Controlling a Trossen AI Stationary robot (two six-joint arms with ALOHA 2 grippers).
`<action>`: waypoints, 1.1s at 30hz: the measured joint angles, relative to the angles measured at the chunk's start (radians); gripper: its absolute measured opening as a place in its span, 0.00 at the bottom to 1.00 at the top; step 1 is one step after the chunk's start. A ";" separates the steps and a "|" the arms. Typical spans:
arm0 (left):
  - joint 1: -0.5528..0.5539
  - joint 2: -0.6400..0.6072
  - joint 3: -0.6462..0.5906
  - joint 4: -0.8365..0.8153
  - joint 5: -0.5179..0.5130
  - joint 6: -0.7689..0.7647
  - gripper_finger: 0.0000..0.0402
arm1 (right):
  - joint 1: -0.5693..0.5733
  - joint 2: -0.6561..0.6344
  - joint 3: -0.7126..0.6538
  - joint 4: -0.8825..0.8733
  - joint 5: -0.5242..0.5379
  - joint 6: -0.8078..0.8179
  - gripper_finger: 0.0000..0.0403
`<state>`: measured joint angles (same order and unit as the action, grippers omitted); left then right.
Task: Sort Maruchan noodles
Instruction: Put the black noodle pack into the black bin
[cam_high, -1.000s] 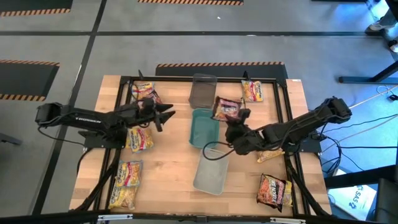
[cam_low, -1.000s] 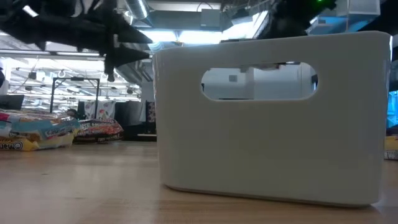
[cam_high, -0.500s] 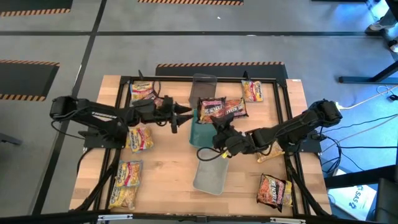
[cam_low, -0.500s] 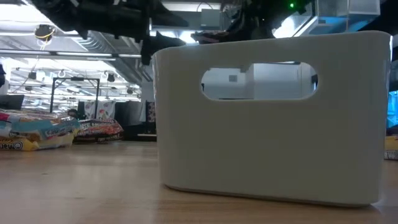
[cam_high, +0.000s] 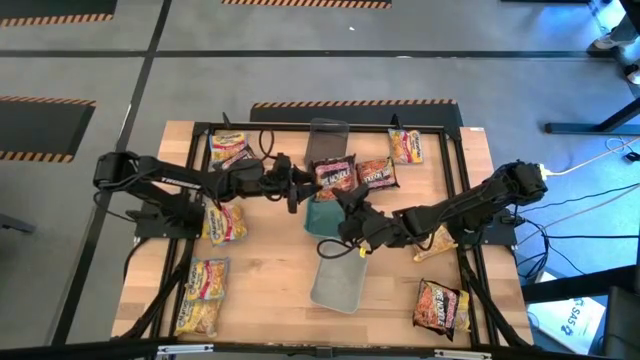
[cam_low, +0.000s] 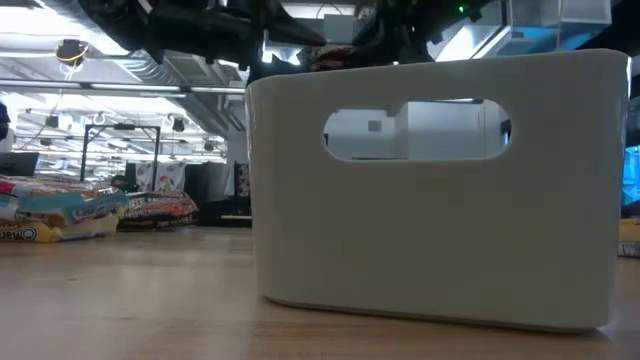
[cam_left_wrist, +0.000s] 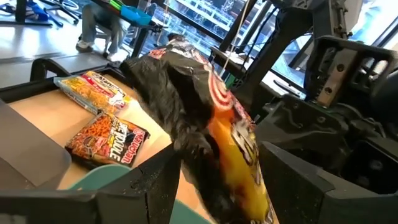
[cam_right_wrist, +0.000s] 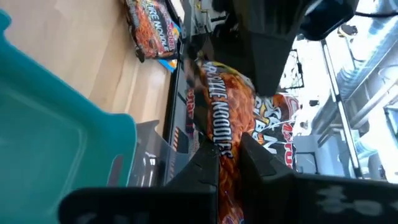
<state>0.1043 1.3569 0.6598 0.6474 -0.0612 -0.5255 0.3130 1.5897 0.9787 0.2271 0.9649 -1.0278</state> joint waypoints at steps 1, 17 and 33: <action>0.000 0.006 0.004 0.004 0.000 -0.008 0.52 | 0.000 0.002 0.000 0.011 -0.010 -0.007 0.02; 0.001 0.063 0.059 0.004 0.022 0.038 0.44 | -0.021 0.010 -0.001 0.068 -0.048 -0.073 0.02; 0.025 0.021 0.063 0.028 0.027 0.146 0.32 | 0.007 0.004 0.001 0.072 -0.067 0.213 0.51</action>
<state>0.1290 1.3775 0.7223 0.6755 -0.0341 -0.3796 0.3203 1.5940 0.9794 0.2995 0.8974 -0.8146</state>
